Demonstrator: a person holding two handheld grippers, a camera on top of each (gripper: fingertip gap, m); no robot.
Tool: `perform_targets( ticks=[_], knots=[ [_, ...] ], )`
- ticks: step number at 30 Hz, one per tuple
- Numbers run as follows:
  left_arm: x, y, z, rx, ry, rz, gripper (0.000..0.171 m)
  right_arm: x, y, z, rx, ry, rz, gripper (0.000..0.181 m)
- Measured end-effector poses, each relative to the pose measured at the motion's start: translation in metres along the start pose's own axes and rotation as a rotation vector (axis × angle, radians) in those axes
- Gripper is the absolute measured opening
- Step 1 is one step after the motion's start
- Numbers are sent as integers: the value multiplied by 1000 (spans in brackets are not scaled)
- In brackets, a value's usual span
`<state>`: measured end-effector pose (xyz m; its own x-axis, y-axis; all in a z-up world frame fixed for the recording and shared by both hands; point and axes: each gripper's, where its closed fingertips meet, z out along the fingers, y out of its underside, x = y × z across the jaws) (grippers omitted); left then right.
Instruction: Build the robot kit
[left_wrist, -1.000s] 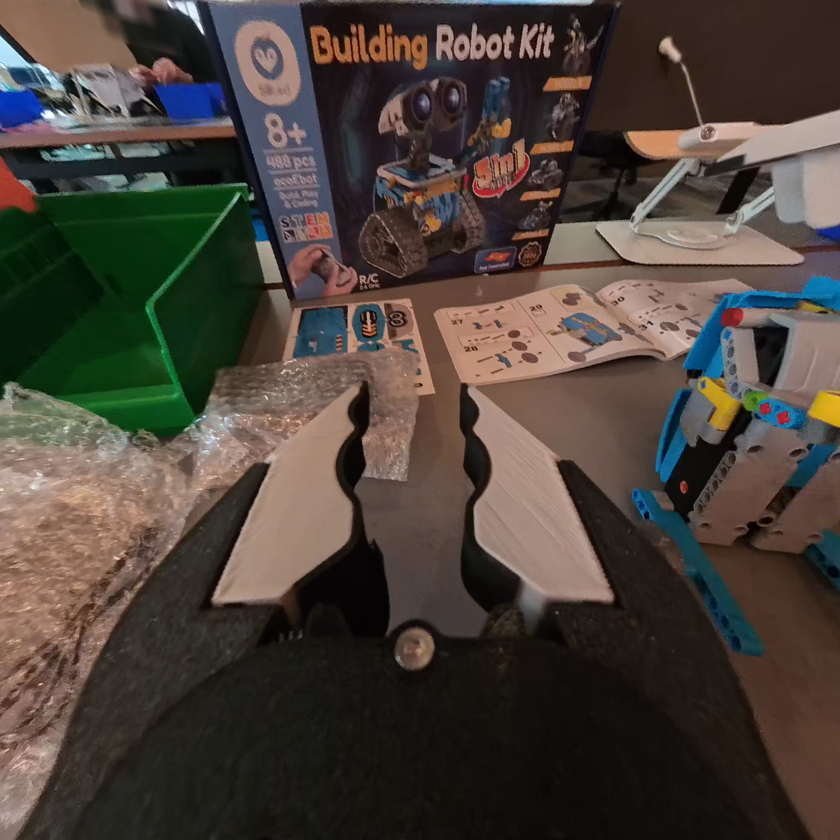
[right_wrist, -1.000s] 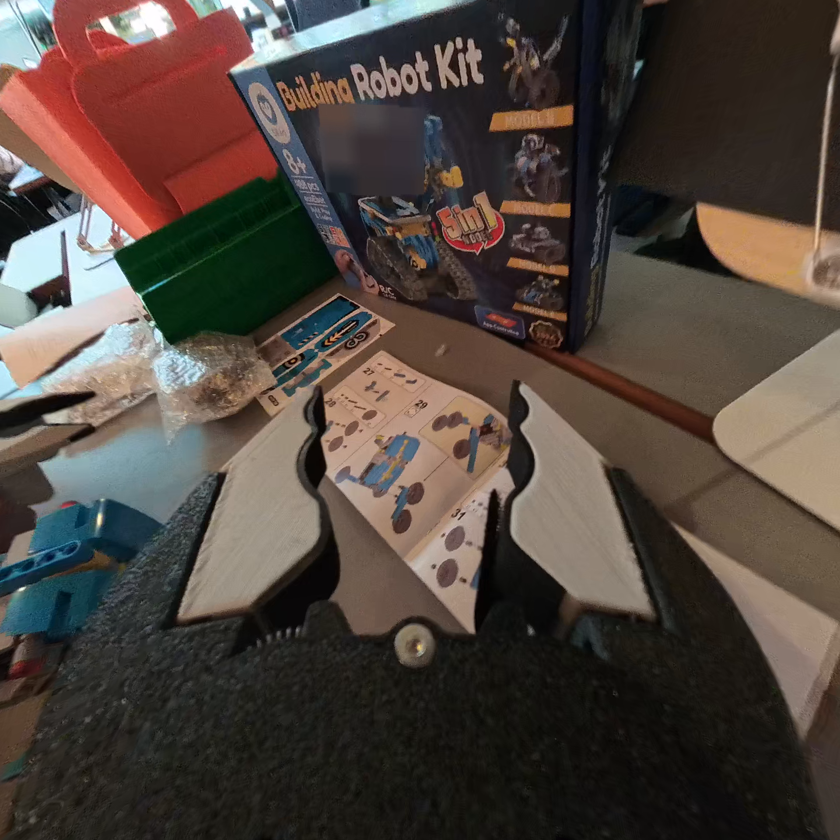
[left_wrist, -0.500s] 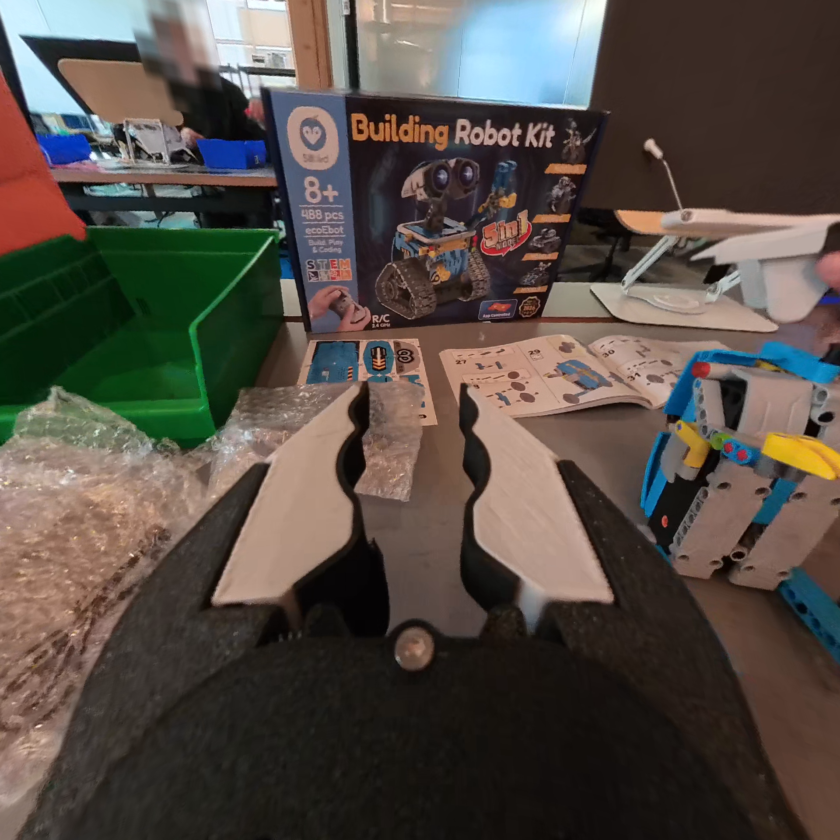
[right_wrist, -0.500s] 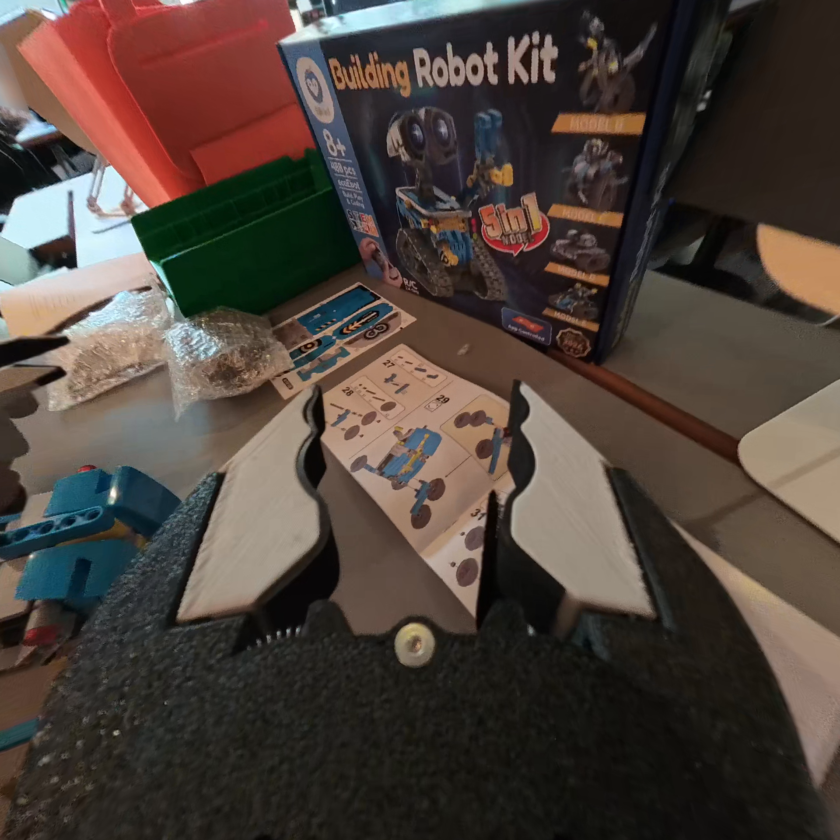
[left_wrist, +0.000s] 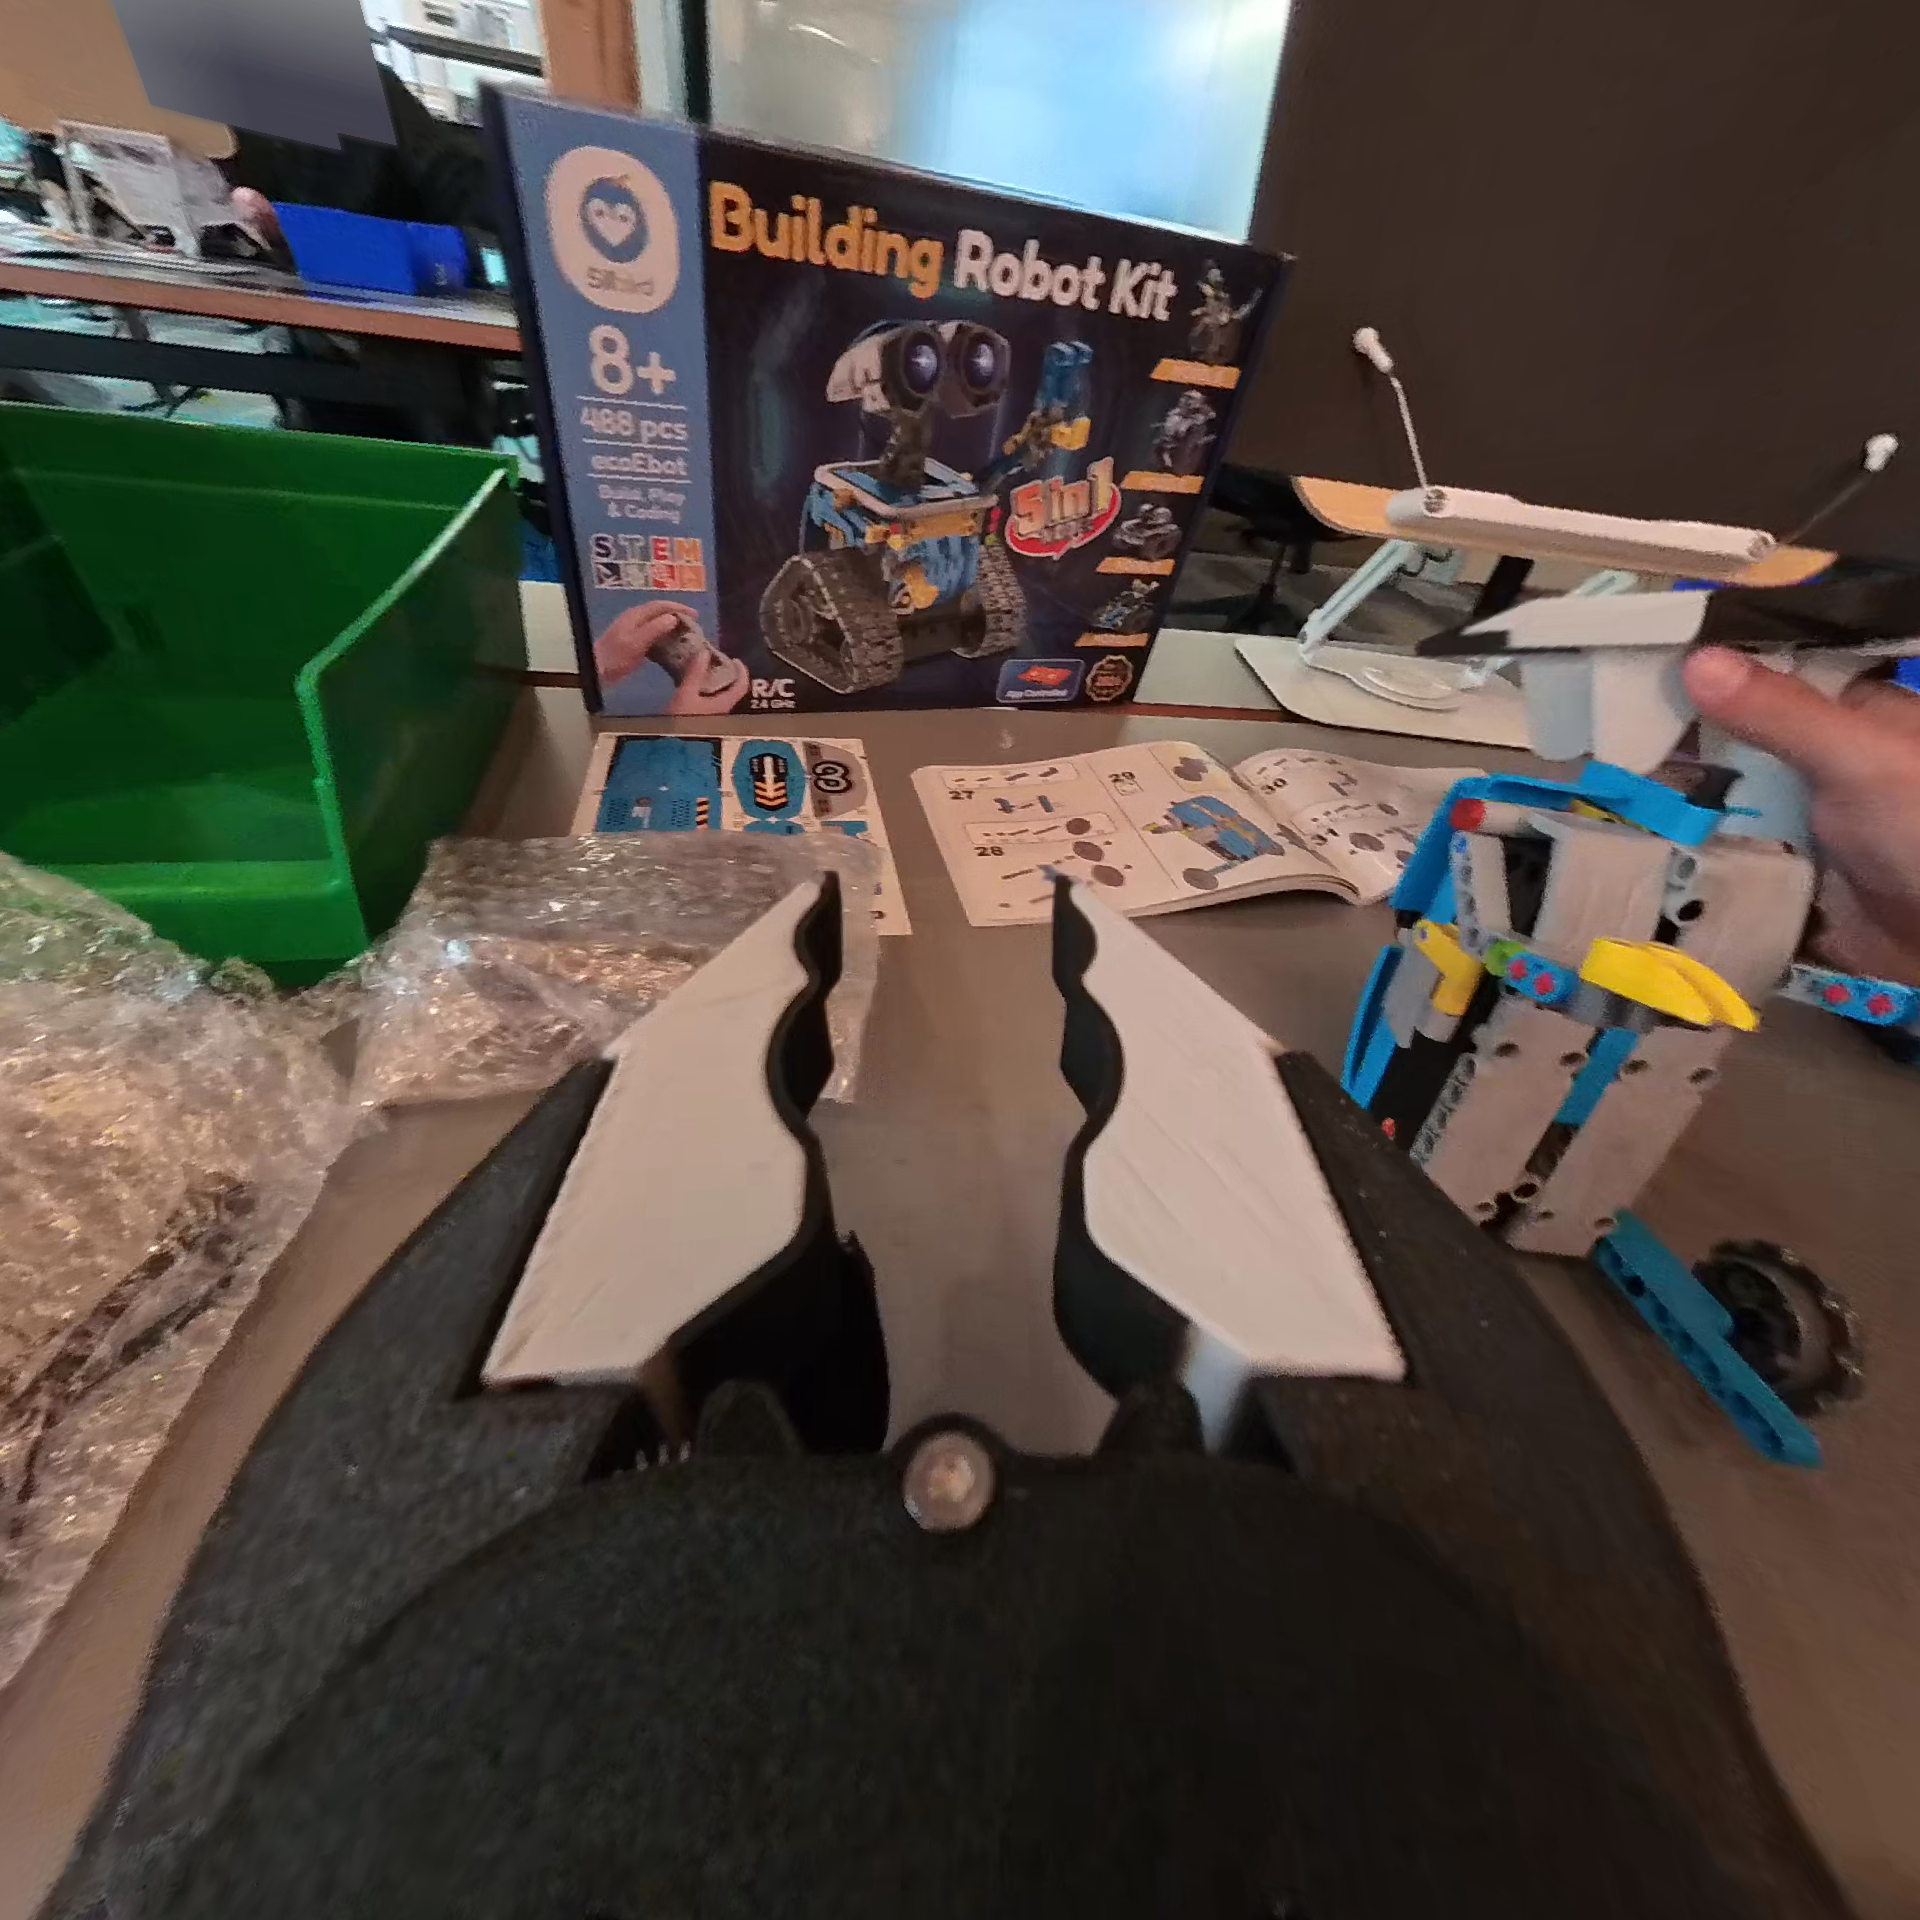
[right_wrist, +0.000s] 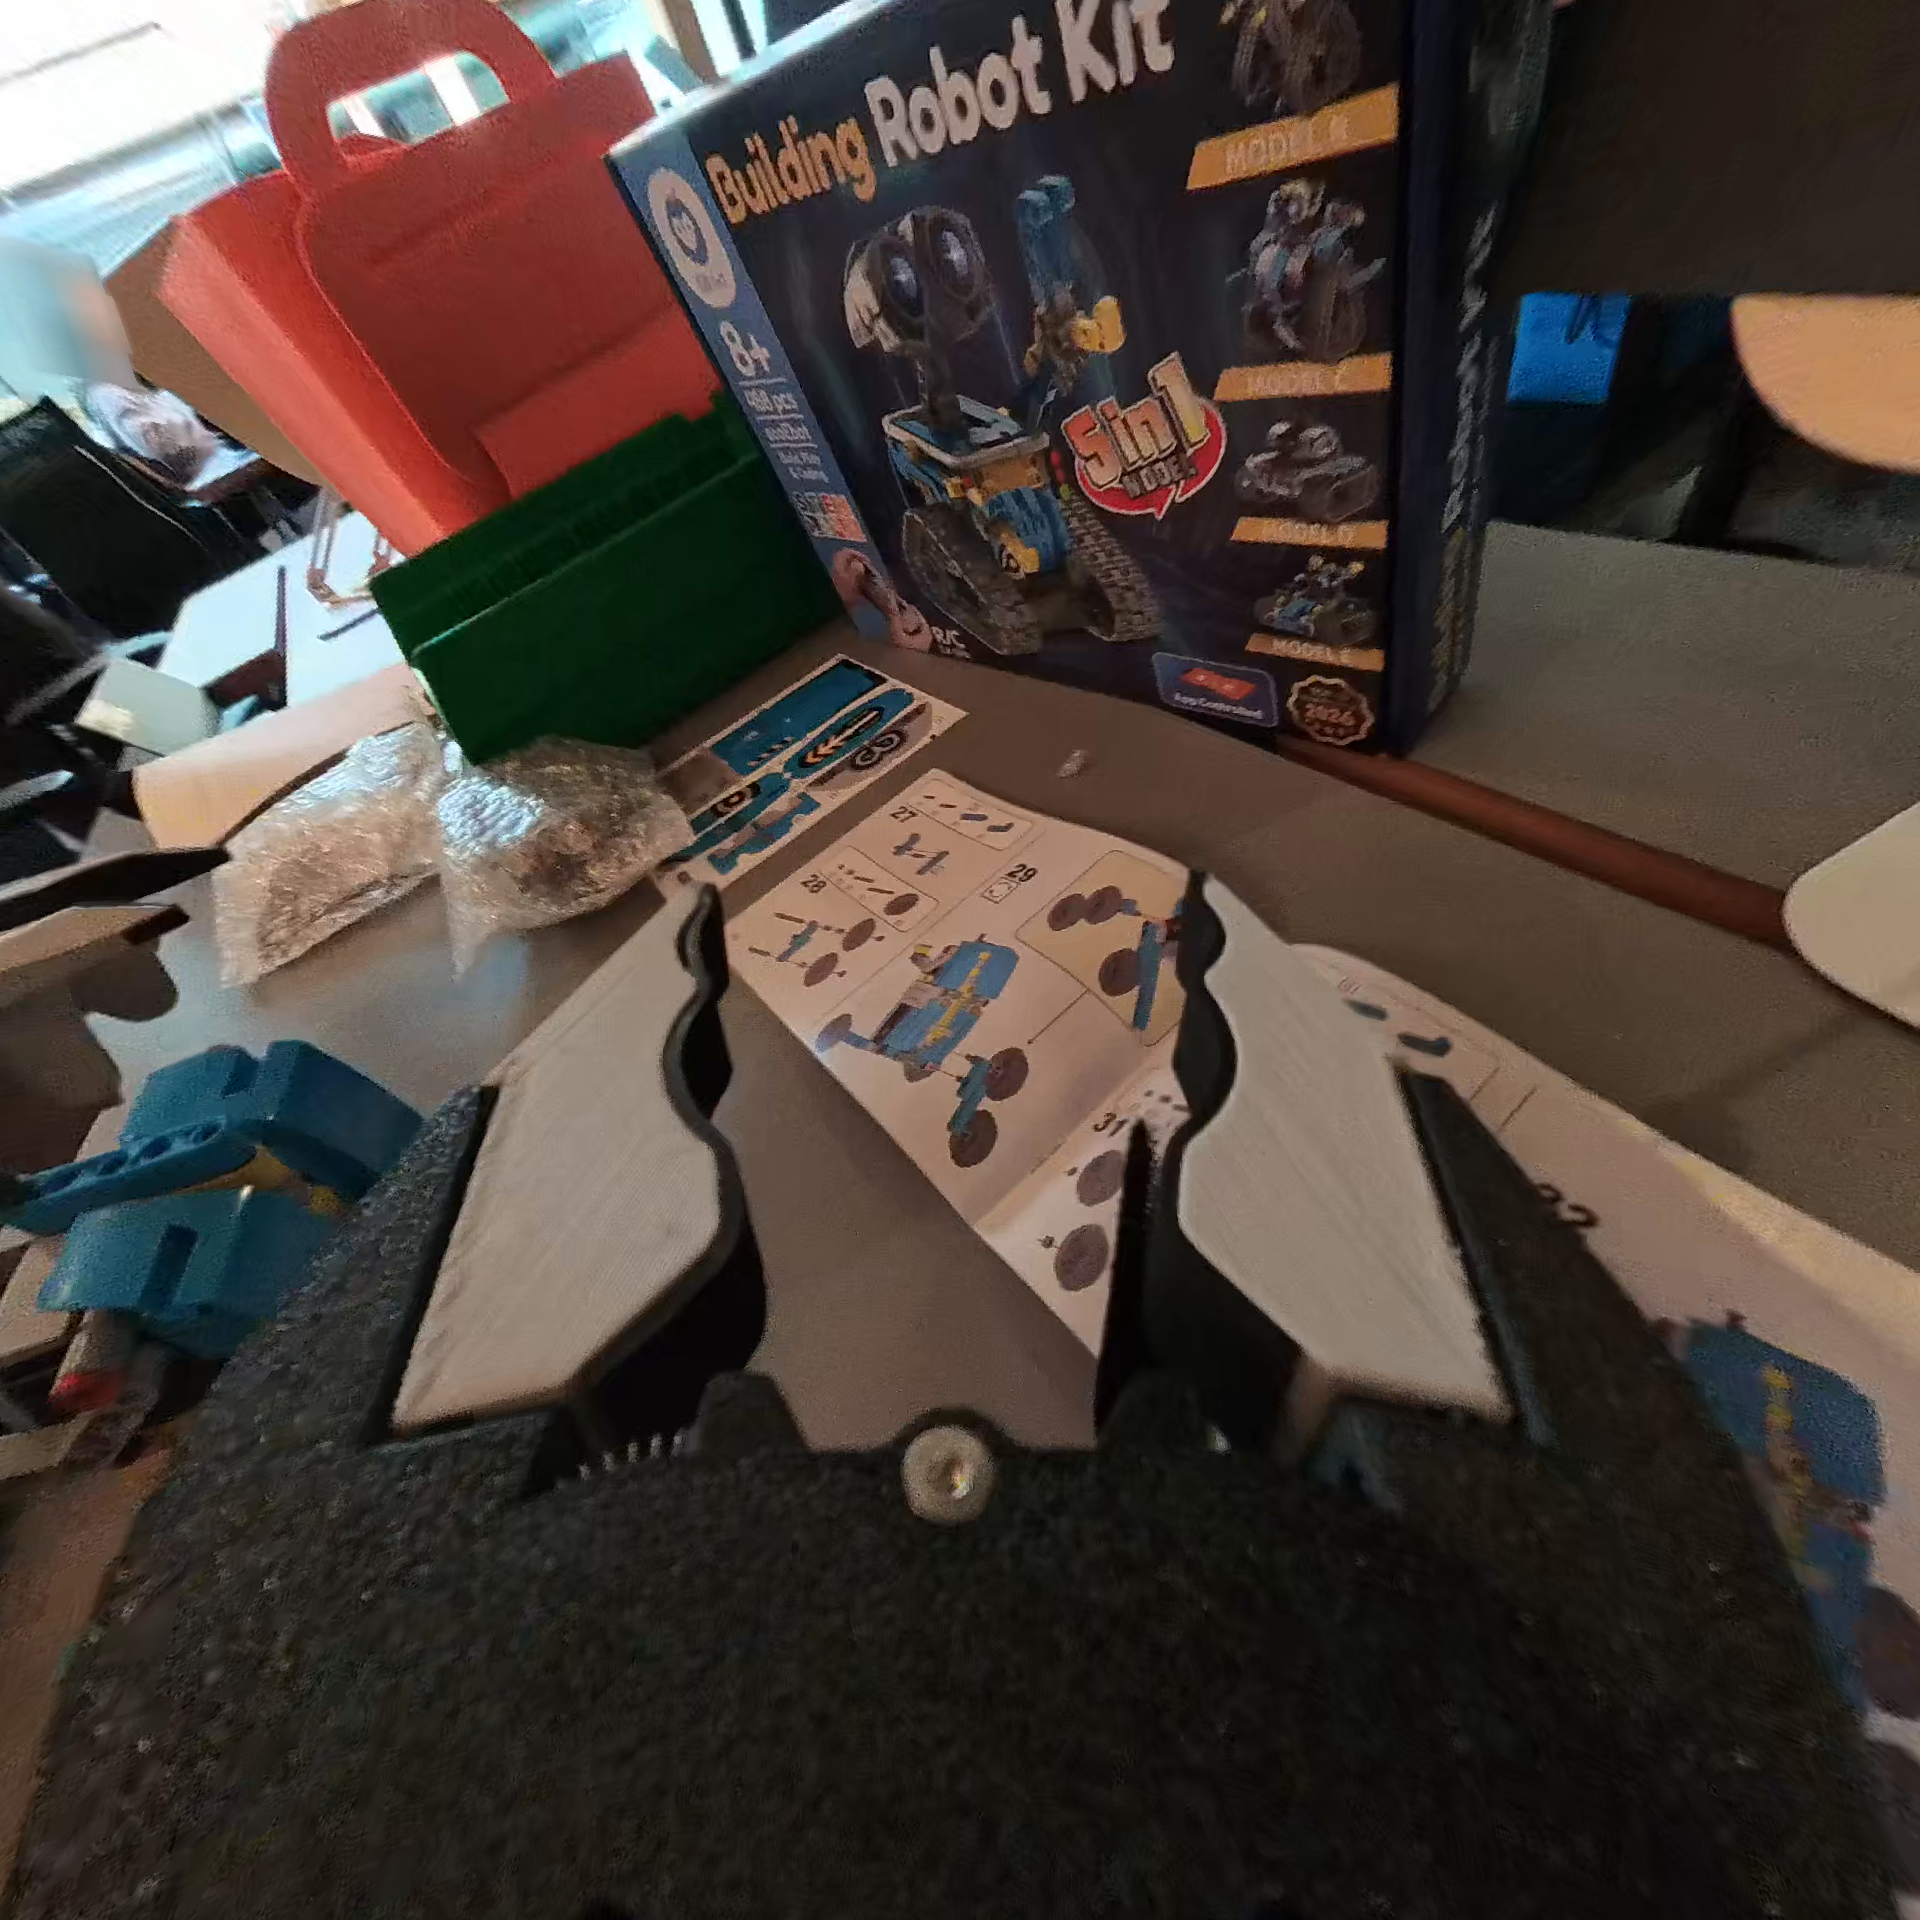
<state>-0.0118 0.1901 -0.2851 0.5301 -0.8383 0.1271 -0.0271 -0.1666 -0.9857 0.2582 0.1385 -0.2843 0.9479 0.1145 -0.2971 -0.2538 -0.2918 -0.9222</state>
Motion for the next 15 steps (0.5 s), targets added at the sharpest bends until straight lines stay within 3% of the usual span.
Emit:
perform_targets(
  ticks=[8, 13, 15],
  knots=[
    [40, 14, 10, -75, 212, -3, 41, -27, 29, 8, -65, -80, -33, 83],
    [33, 2, 0, -24, 319, -229, 45, -52, 40, 4, -122, -160, -98, 79],
    [37, 7, 2, -59, 380, -265, 47, -66, 47, -1, -164, -193, -155, 77]
  ],
)
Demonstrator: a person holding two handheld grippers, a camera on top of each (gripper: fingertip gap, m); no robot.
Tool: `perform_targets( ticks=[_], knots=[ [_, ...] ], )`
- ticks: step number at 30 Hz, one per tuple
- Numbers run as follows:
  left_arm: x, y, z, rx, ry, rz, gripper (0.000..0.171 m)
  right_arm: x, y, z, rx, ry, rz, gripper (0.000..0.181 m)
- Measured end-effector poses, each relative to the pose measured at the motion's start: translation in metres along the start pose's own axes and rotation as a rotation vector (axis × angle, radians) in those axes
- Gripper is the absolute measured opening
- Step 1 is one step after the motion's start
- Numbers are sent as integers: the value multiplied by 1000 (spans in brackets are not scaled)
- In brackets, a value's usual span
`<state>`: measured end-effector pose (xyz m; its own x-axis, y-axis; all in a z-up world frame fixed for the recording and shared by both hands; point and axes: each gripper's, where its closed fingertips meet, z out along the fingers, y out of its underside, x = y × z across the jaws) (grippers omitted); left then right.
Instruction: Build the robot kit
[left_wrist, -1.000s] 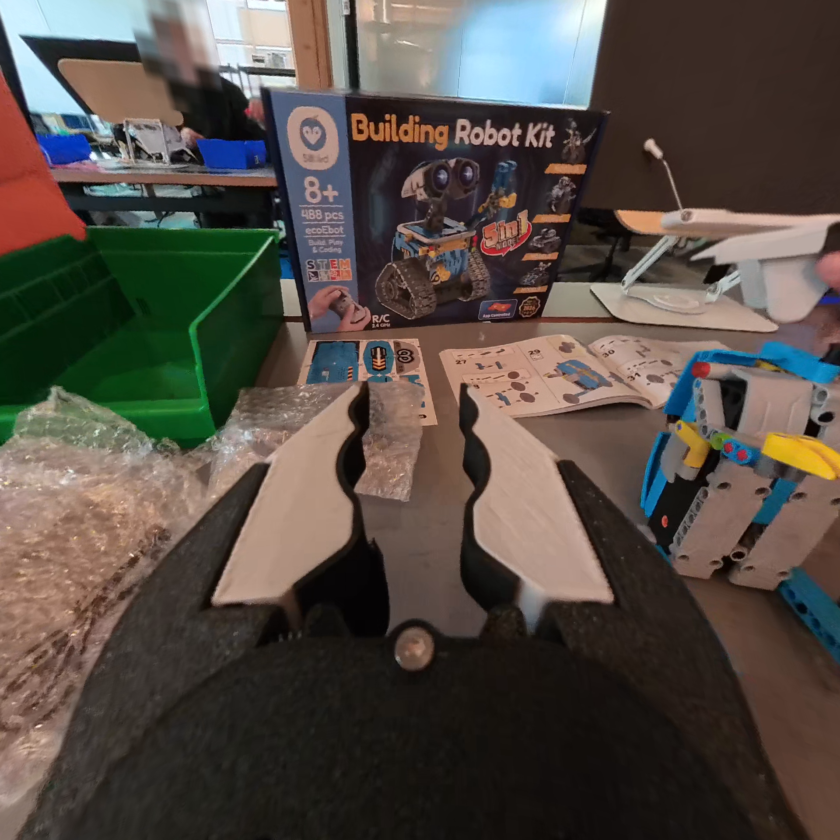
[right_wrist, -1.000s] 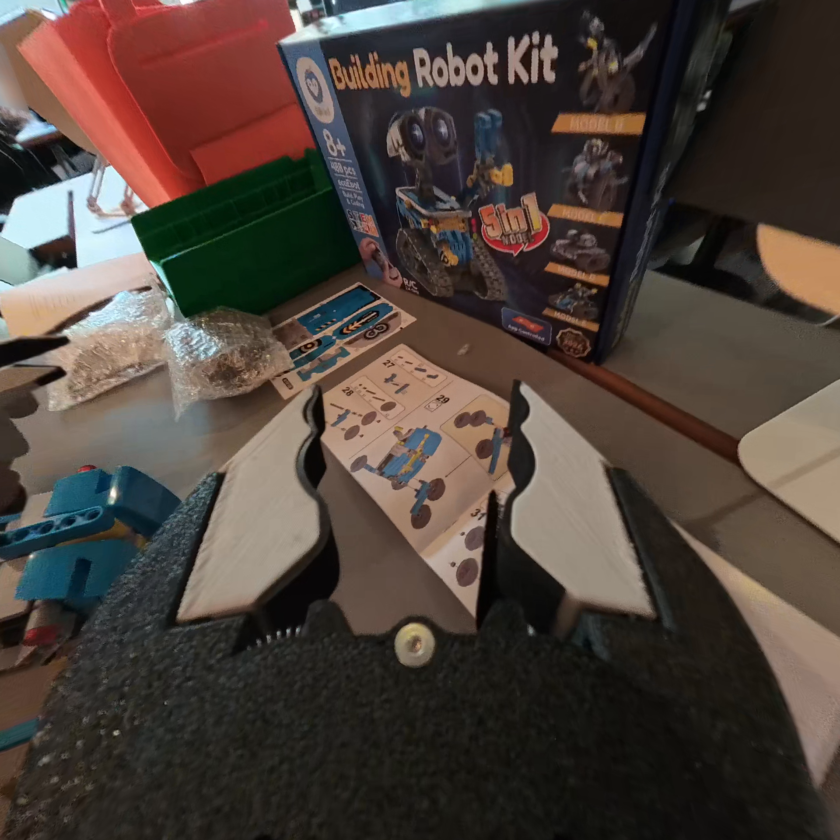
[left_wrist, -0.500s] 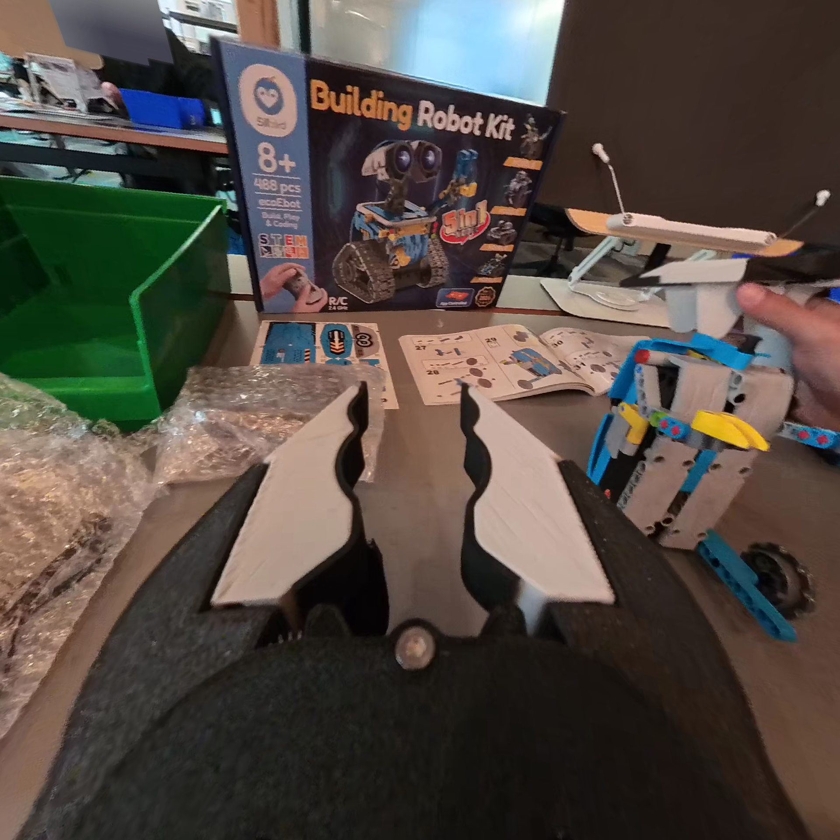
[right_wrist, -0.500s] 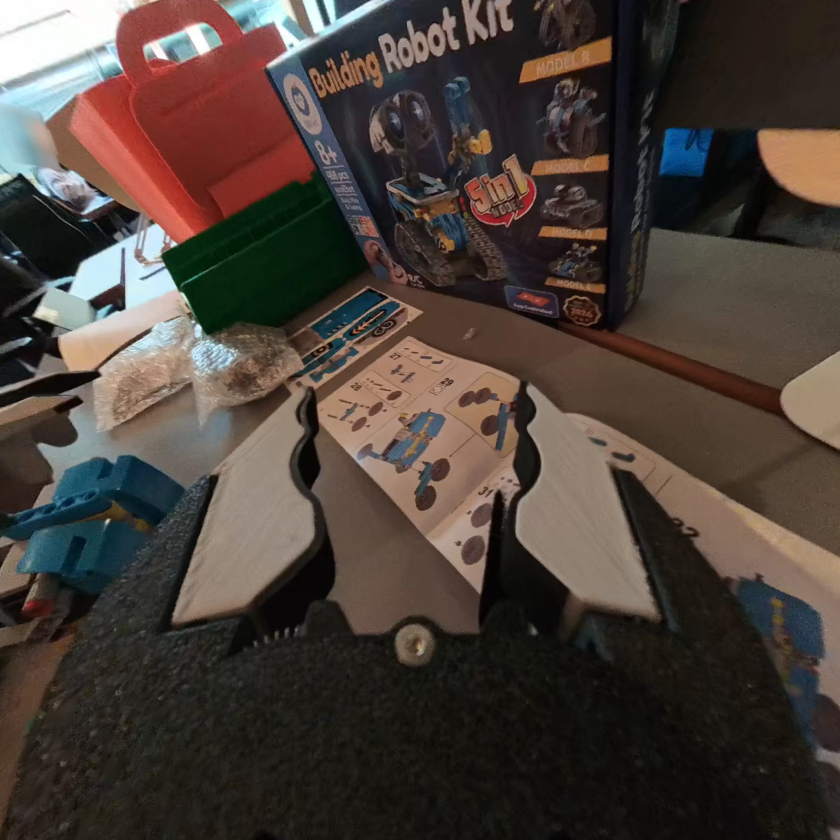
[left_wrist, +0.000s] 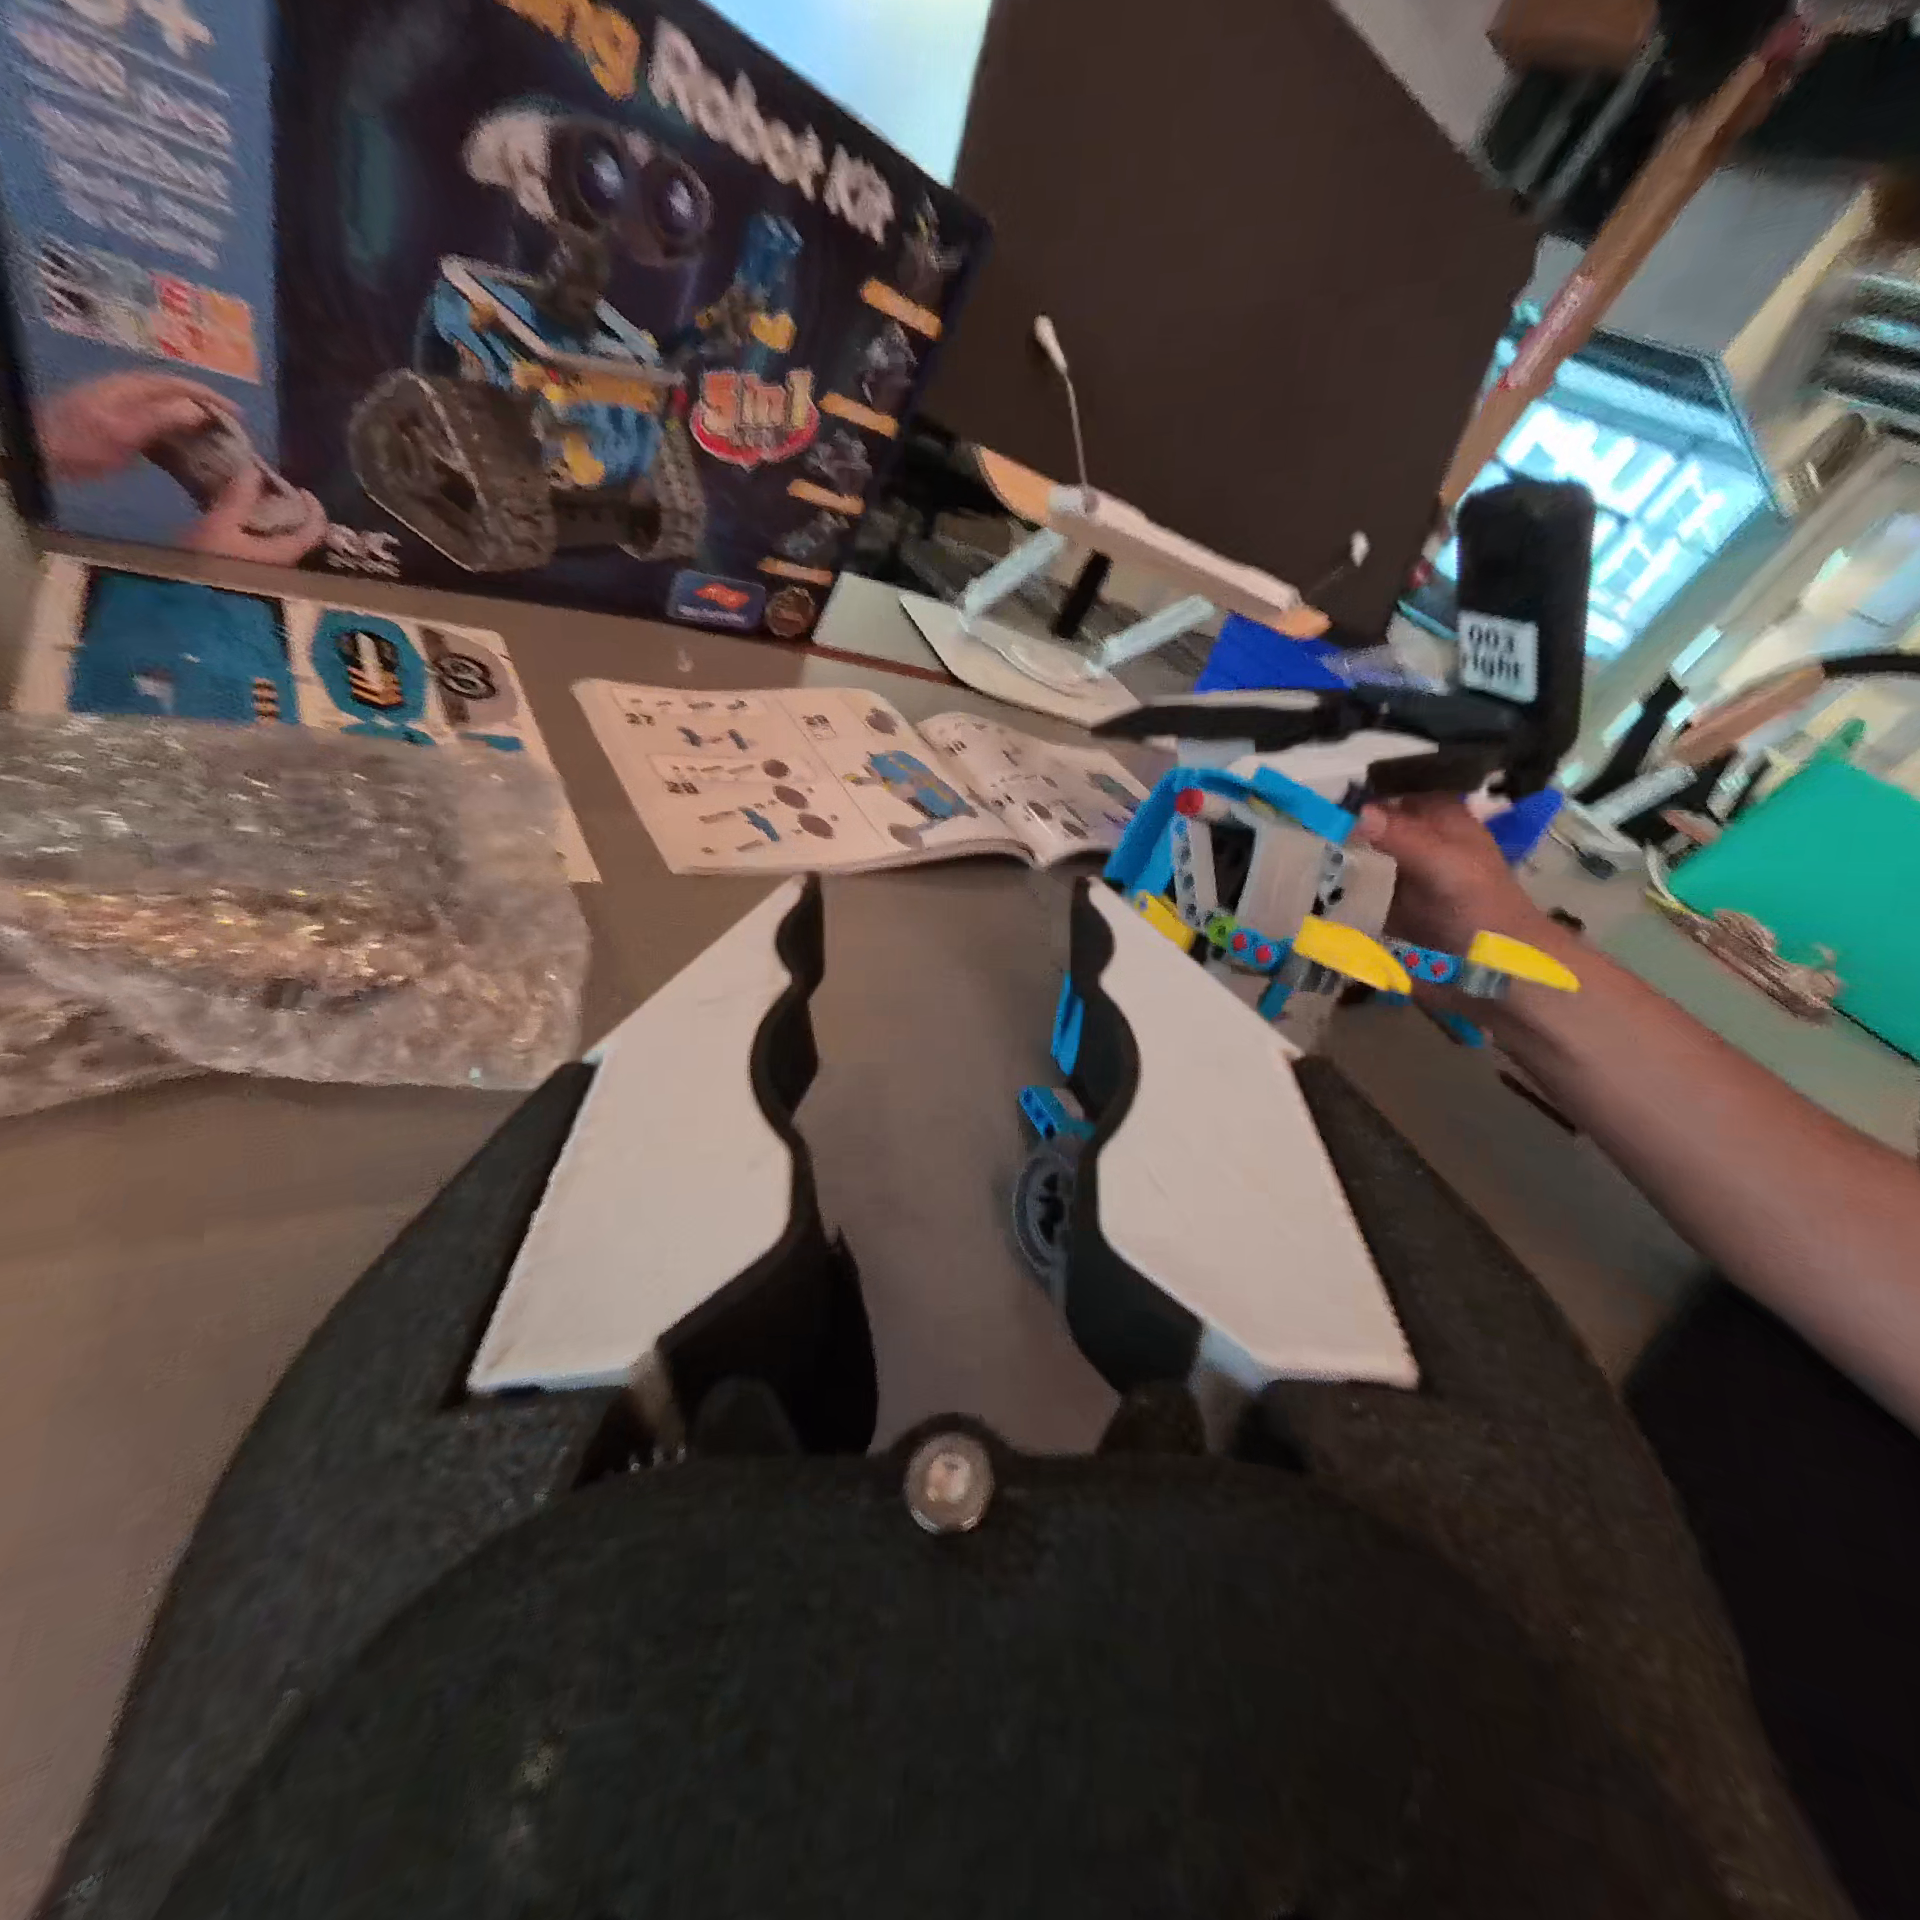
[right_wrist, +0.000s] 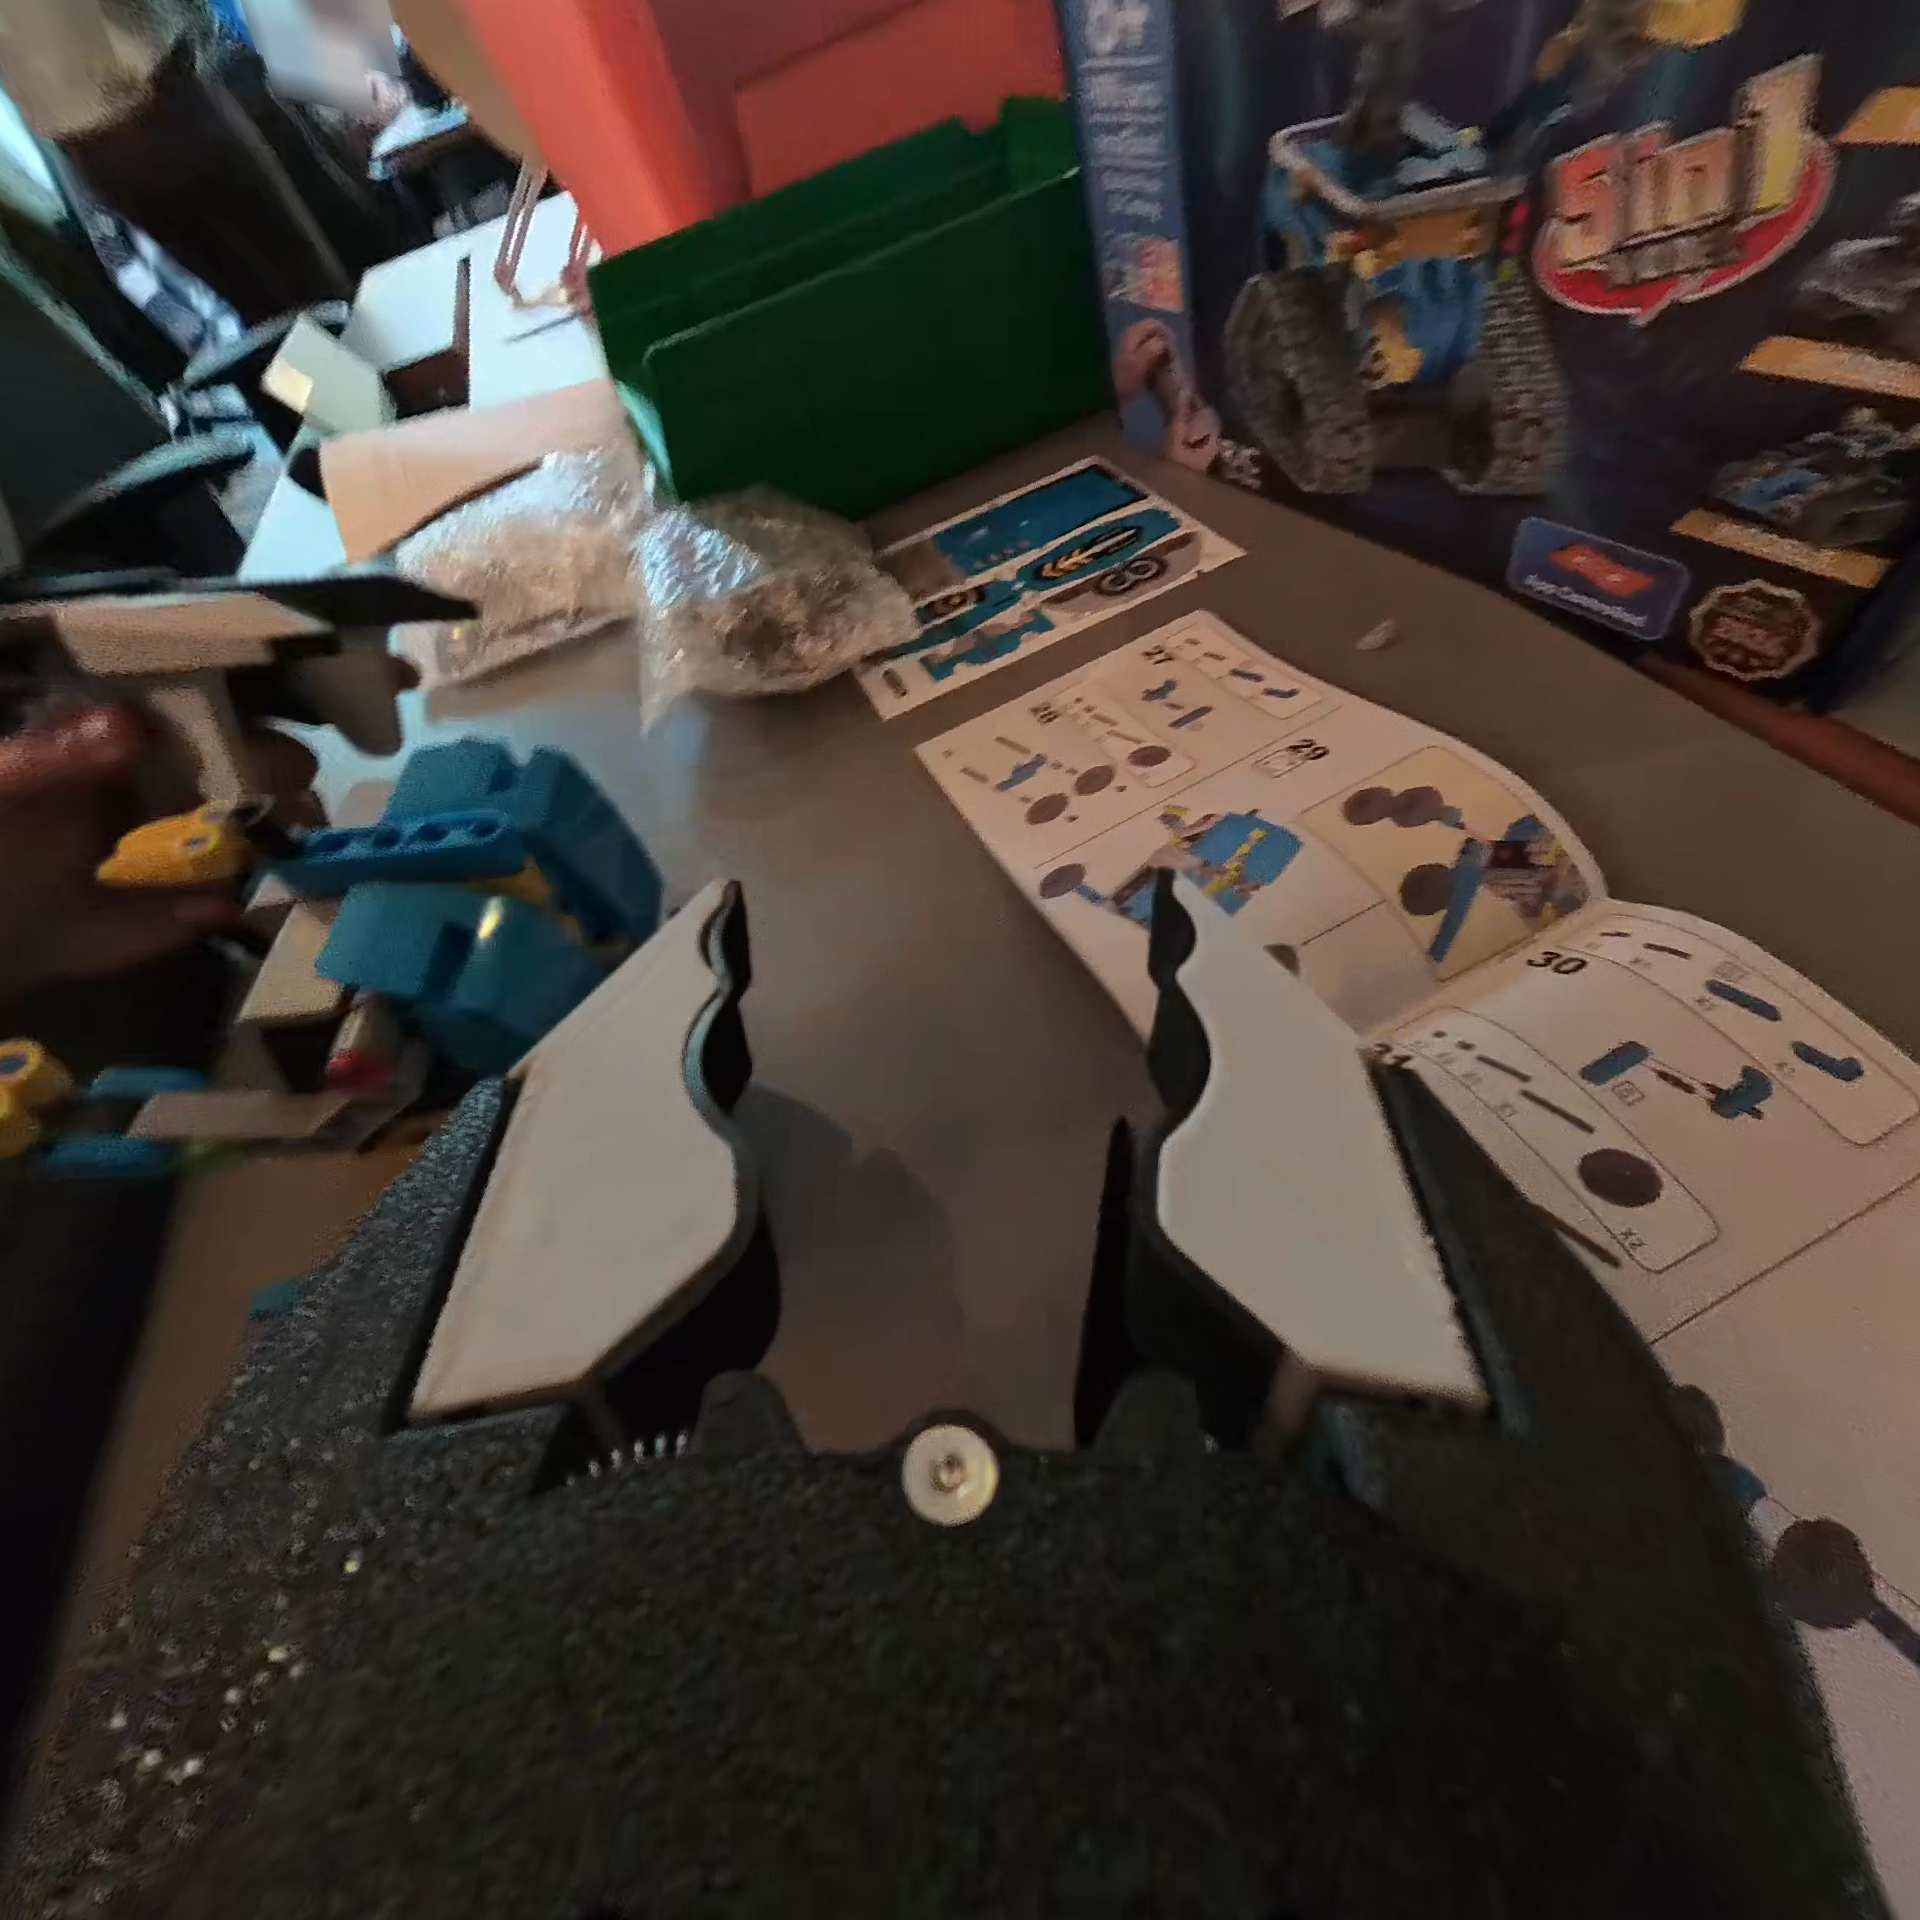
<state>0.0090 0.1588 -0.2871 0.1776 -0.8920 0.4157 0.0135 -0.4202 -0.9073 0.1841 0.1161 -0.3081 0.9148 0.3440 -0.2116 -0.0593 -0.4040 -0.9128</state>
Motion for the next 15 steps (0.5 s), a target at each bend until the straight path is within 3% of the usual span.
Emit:
perform_targets(
  ticks=[6, 9, 11, 15],
  knots=[
    [24, 20, 17, -132, 59, 123, 53, -9, 34, -25, -236, 33, -139, 80],
    [26, 30, 19, -170, 30, 210, 51, -49, 56, -44, -284, -181, -23, 88],
    [22, 27, 19, -156, -17, 256, 51, -75, 64, -41, -259, -264, 29, 96],
    [11, 24, 14, -140, -87, 245, 51, -92, 71, -6, -260, -216, -42, 110]
  ],
)
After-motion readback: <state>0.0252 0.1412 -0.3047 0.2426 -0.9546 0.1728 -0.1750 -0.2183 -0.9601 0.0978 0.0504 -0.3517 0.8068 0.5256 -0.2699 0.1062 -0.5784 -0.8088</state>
